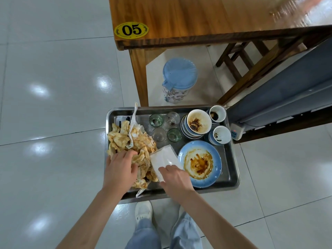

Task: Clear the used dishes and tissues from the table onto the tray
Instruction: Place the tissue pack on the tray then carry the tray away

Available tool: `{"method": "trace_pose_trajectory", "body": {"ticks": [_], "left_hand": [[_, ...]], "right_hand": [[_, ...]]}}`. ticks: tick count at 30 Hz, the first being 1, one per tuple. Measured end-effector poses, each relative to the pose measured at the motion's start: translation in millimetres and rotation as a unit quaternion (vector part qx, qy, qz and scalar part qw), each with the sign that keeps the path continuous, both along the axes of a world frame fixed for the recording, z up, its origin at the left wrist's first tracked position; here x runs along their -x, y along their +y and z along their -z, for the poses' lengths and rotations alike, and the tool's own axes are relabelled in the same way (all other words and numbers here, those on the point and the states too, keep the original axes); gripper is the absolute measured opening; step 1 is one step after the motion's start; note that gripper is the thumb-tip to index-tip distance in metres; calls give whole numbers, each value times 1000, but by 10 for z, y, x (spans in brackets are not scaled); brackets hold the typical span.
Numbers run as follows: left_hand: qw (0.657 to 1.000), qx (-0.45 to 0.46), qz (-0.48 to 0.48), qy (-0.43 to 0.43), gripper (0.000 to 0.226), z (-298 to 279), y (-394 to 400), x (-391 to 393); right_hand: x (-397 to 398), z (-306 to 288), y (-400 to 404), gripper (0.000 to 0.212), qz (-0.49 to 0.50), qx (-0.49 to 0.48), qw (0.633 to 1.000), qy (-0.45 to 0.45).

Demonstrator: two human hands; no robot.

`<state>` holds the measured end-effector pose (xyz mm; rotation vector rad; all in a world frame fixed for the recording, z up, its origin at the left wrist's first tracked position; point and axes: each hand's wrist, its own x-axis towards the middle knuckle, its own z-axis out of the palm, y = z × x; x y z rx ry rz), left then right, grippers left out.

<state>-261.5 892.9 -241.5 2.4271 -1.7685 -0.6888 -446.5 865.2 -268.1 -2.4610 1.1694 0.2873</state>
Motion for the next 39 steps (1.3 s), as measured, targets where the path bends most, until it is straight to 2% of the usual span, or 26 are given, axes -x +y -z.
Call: {"method": "trace_pose_trajectory", "body": {"ticks": [3,6,10,14,19,26,29,32,35,37,39], "left_hand": [[1000,-8,2,-6,35,13,-5,17],[1000,-14,10,-9,36,46,-11,25],[1000,-8,9,-13,36,92,-19,24],[1000,-9,4,-26,41,180,-43,23],[996,-28,-44,-71,58,298,-136,22],[980,-93,-143,-97,70,458,-228,42],[983,-76,-139,-97,67,515,-248,15],[987,-4,-130,-100,56,535,-257,9],[971,15,-214,-103,57,531,-253,8],[952,-26,-293,-85,63,538,-263,-13],[938,-75,-333,-66,65,569,-285,-36]], "right_hand": [[37,28,-28,42,31,-68,997,-3],[124,15,-72,49,75,-21,997,-29],[346,34,-234,42,187,21,982,-24],[687,64,-433,28,313,51,948,18],[1158,127,-664,20,365,77,926,58],[1473,219,-943,17,498,84,862,52],[1542,299,-1020,18,546,52,835,32],[1586,395,-1067,26,551,35,833,16],[1601,451,-1081,35,541,25,839,51],[1601,467,-1101,40,534,6,842,79],[1596,484,-1132,43,543,-28,836,72]]}}
